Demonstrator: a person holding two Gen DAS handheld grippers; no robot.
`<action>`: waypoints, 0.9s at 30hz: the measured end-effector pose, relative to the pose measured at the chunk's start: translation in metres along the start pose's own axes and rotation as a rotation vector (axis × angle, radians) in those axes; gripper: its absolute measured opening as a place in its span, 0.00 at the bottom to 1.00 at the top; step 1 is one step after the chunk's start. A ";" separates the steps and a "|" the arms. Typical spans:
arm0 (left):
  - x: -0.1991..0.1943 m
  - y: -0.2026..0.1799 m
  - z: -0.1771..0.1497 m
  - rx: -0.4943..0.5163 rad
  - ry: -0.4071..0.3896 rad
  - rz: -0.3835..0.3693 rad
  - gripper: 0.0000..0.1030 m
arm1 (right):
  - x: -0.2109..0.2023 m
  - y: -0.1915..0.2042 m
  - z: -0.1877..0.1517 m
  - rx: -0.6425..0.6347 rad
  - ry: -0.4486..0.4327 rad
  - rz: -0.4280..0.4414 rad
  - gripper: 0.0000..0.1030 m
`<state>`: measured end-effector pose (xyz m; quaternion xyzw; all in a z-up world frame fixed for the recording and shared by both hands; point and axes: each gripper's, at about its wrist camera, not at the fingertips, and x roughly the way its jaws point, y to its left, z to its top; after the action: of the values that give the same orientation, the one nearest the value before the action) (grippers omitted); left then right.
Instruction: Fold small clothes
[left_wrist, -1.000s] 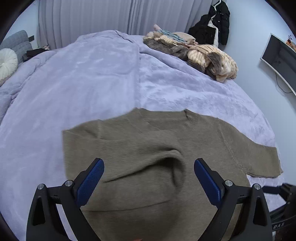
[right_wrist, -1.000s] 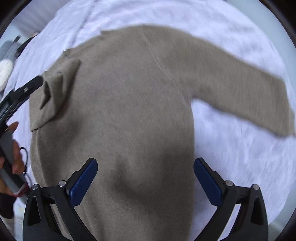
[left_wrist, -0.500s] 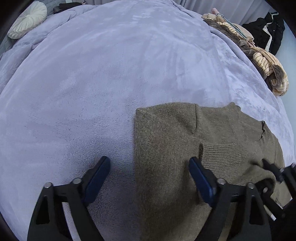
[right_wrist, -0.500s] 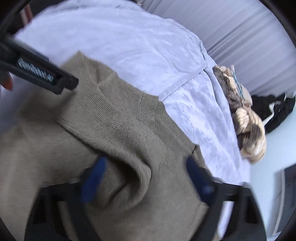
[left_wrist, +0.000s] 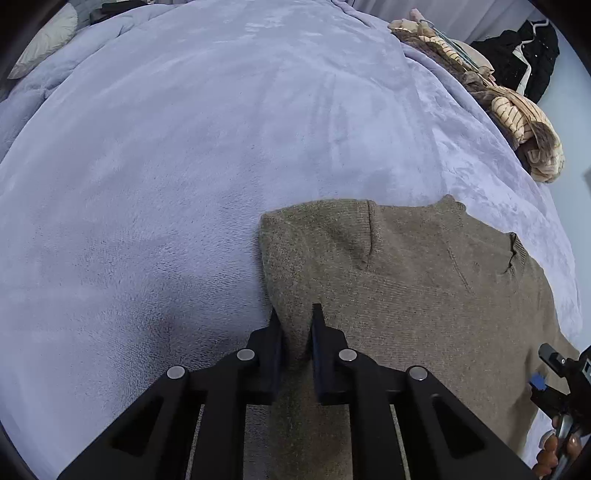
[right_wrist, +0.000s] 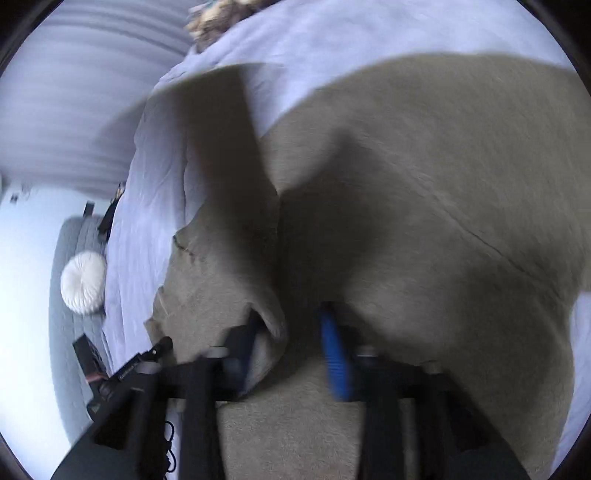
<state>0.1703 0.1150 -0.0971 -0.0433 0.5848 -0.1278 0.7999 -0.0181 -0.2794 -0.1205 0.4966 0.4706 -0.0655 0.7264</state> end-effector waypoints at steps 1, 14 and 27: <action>-0.003 0.000 0.002 0.005 -0.002 -0.009 0.13 | -0.002 -0.004 0.001 0.031 -0.008 0.022 0.62; -0.023 0.029 0.000 0.018 -0.024 0.042 0.13 | 0.001 -0.013 -0.007 0.103 0.026 -0.089 0.23; -0.063 0.036 -0.054 -0.003 -0.047 0.128 0.93 | 0.104 0.094 -0.104 0.075 0.333 0.235 0.46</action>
<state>0.1068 0.1699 -0.0632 -0.0100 0.5677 -0.0746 0.8198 0.0272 -0.1121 -0.1424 0.5788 0.5205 0.0852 0.6220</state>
